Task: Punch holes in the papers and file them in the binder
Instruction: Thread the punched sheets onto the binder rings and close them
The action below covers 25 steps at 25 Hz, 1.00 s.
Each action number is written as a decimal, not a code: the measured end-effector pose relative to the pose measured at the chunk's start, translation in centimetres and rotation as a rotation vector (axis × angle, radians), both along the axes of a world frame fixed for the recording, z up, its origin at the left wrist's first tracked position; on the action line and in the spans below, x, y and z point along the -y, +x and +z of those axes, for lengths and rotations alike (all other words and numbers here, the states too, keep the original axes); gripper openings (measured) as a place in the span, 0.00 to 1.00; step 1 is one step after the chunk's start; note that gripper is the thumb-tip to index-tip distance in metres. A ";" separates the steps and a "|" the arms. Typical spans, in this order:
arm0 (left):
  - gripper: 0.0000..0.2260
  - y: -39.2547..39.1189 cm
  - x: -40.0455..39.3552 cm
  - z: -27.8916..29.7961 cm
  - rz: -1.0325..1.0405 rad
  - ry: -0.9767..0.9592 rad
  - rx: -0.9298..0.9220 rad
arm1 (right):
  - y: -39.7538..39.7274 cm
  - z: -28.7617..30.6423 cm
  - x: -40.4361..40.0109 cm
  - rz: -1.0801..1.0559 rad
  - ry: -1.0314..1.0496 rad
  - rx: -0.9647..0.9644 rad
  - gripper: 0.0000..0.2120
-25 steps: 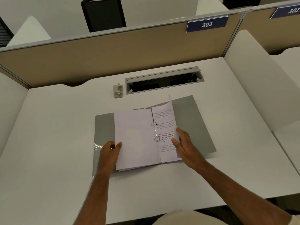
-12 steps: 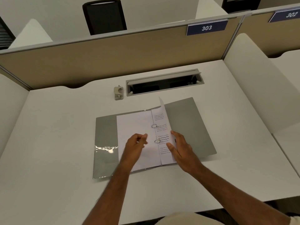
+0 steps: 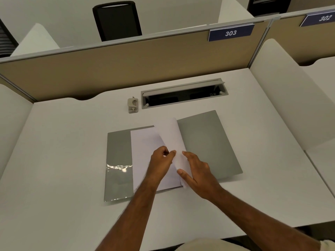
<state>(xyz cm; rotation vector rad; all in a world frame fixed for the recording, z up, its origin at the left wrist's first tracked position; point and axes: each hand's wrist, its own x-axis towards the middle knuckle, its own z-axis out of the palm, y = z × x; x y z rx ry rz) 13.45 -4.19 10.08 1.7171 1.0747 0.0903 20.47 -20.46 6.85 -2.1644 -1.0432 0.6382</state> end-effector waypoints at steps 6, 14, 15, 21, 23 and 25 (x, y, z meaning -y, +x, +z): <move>0.11 -2.8 -3.5 0.4 0.117 0.011 0.049 | 1.2 -0.1 -0.1 -0.073 0.001 -0.056 0.35; 0.13 -7.5 -6.6 -0.9 0.267 -0.016 0.051 | 2.4 -1.6 -0.6 -0.109 -0.029 -0.088 0.36; 0.13 -7.9 -6.9 -1.2 0.281 -0.025 0.043 | 2.4 -1.7 -0.7 -0.106 -0.035 -0.090 0.35; 0.13 -9.4 -8.4 -2.9 0.344 -0.038 -0.035 | 2.5 -2.4 -2.0 -0.066 -0.076 -0.132 0.31; 0.12 -9.7 -8.7 -3.6 0.344 -0.044 -0.076 | 2.6 -2.7 -2.7 -0.037 -0.096 -0.154 0.32; 0.11 -9.9 -8.8 -4.2 0.335 -0.040 -0.128 | 2.8 -2.9 -3.5 -0.008 -0.120 -0.155 0.31</move>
